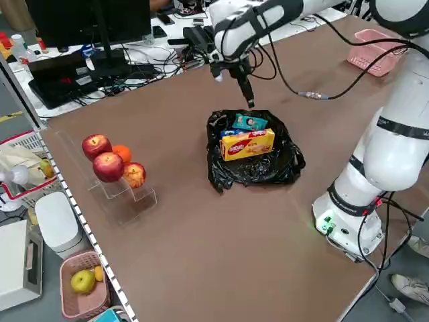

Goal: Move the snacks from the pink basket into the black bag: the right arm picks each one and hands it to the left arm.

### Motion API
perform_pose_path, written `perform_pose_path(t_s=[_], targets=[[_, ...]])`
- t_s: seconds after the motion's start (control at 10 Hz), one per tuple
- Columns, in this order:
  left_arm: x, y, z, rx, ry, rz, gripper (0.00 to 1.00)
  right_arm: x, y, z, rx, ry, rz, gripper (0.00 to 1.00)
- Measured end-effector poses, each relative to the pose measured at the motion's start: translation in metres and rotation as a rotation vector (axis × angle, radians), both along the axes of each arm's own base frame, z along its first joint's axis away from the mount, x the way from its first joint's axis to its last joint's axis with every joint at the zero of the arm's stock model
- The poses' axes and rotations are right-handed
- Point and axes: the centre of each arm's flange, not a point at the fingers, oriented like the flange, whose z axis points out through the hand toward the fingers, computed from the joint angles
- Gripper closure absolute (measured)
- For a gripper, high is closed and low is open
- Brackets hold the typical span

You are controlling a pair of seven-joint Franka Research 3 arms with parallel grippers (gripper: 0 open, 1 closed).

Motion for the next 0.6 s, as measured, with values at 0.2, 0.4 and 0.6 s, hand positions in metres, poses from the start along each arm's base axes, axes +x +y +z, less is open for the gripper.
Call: perform_pose_path(t_s=[0.2,0.4,0.6], targets=[[0.022,-0.003,0.058,0.012,-0.094,-0.015,0.00,-0.009,-0.032,-0.006,-0.022,0.004,0.053,0.00],[0.034,-0.005,0.113,-0.012,-0.149,-0.136,0.00,-0.013,-0.065,-0.010,-0.020,0.002,0.093,0.00],[0.041,-0.001,0.161,-0.036,-0.208,-0.267,0.00,-0.020,-0.096,-0.006,-0.020,-0.001,0.112,0.00]])
